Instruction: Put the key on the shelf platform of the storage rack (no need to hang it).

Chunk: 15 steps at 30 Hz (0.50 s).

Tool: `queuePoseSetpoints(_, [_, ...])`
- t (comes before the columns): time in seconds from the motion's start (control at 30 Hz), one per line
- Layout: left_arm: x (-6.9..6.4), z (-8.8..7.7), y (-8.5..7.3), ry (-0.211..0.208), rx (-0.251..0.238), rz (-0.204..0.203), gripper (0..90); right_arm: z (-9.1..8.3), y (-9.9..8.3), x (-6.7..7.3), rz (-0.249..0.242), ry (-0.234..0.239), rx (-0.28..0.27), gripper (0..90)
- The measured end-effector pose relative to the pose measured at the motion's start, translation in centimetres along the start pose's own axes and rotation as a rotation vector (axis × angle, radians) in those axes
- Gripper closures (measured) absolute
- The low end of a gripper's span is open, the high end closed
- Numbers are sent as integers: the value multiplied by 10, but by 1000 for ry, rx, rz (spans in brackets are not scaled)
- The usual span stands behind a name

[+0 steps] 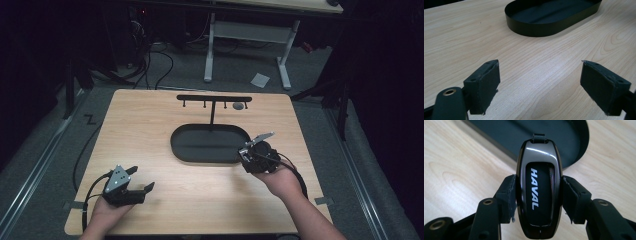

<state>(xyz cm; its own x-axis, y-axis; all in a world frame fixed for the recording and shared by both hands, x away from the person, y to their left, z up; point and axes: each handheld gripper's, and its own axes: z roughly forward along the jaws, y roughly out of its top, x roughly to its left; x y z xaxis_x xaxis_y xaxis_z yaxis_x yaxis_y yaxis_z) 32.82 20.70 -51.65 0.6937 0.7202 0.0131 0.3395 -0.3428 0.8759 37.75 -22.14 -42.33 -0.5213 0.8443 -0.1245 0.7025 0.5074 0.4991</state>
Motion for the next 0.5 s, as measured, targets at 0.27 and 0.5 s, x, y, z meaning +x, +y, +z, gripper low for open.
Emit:
queuePoseSetpoints(0.27, [2, -1, 0, 2, -3, -6, 168, 13, 25, -5, 2, -12, 9, 489])
queuePoseSetpoints(0.5, [2, -2, 0, 0, -6, -3, 168, 34, 54, -7, 4, -26, 14, 489])
